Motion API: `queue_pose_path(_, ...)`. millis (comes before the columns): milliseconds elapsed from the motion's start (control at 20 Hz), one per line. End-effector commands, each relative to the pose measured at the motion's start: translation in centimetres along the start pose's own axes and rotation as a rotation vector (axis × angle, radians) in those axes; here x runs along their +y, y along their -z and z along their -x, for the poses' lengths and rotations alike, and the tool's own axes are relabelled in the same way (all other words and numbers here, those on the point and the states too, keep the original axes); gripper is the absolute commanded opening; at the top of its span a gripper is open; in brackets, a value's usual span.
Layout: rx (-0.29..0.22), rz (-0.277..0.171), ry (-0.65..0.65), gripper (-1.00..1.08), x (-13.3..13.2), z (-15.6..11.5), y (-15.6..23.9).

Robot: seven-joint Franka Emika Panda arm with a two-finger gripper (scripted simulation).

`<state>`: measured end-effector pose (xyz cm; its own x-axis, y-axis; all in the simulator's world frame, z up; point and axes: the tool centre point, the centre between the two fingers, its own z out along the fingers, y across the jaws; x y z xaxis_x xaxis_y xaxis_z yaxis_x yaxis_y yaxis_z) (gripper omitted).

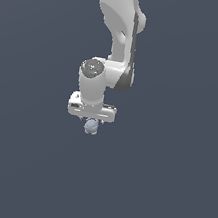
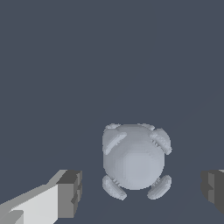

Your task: Pick up the object and move it to a goal position.

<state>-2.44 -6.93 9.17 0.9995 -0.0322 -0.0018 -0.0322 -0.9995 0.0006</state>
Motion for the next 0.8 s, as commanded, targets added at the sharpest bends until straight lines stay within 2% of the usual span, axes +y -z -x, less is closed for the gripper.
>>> queue_pose_path(0, 0.002, -0.001, -0.001, 1.0, 0.2, 0.1, -0.2)
queue_pose_path(250, 0.0, 0.0, -0.001, 1.0, 0.1, 0.1, -0.7)
queue_pose_path(750, 0.001, 0.0, -0.002, 1.0, 0.2, 0.2, -4.8)
